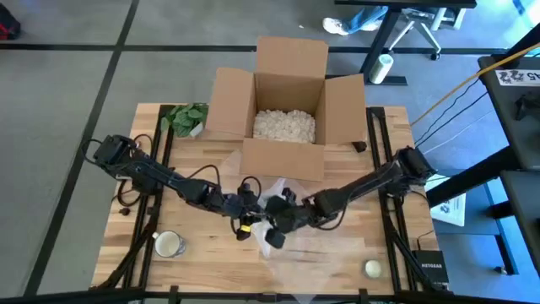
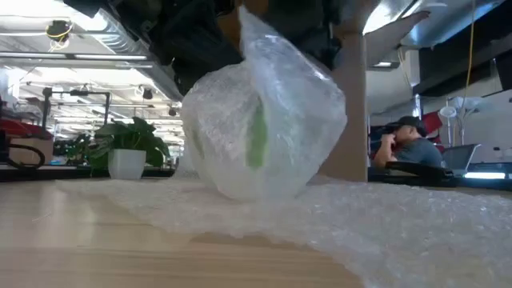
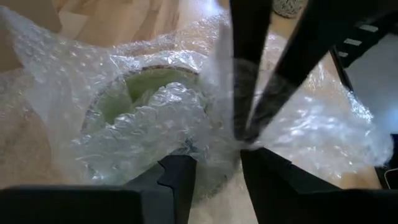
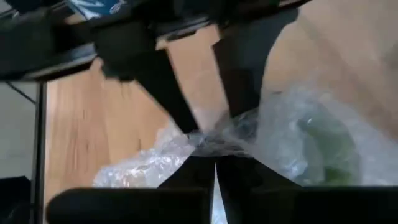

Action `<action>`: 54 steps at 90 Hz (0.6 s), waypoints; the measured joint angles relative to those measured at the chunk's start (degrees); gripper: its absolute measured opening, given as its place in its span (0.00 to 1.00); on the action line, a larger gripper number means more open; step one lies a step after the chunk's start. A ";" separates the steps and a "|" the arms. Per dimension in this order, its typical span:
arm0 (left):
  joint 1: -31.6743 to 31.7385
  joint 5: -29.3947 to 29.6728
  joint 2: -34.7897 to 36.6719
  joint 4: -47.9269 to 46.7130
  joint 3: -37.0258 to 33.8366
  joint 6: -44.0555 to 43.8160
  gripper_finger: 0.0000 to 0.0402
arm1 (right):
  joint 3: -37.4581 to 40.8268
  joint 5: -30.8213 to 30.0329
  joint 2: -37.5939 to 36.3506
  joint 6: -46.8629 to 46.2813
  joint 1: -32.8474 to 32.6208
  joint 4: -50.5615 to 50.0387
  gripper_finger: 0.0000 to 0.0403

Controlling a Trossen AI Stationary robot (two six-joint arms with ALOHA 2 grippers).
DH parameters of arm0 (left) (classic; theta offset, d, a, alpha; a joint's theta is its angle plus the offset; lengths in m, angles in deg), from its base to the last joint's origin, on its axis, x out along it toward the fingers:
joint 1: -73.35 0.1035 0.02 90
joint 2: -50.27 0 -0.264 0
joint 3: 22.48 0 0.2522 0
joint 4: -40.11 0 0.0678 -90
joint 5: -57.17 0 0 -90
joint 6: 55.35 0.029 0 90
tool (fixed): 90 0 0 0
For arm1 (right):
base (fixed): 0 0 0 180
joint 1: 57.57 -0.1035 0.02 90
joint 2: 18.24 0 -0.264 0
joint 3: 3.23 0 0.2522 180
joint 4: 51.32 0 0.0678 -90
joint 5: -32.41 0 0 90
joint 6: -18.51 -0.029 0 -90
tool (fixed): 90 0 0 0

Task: Wrap mug
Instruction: Wrap the green mug with the bubble wrap

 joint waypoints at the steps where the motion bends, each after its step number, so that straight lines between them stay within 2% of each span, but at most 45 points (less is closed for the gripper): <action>1: 0.00 0.00 0.00 0.00 0.00 -0.07 0.28 | 0.00 0.14 0.00 -0.03 0.26 -0.12 0.00; 21: -1.25 0.21 1.01 -0.79 -0.09 -1.24 0.28 | 0.00 0.31 0.00 -0.32 2.85 -2.30 0.00; 45: -5.36 1.63 8.67 -6.24 -0.09 -1.86 0.28 | -0.02 3.14 0.00 -0.72 4.24 -4.56 0.00; 54: -7.18 2.63 10.62 -9.40 -0.09 -4.28 0.28 | -0.02 5.96 0.00 -1.48 5.22 -4.59 0.00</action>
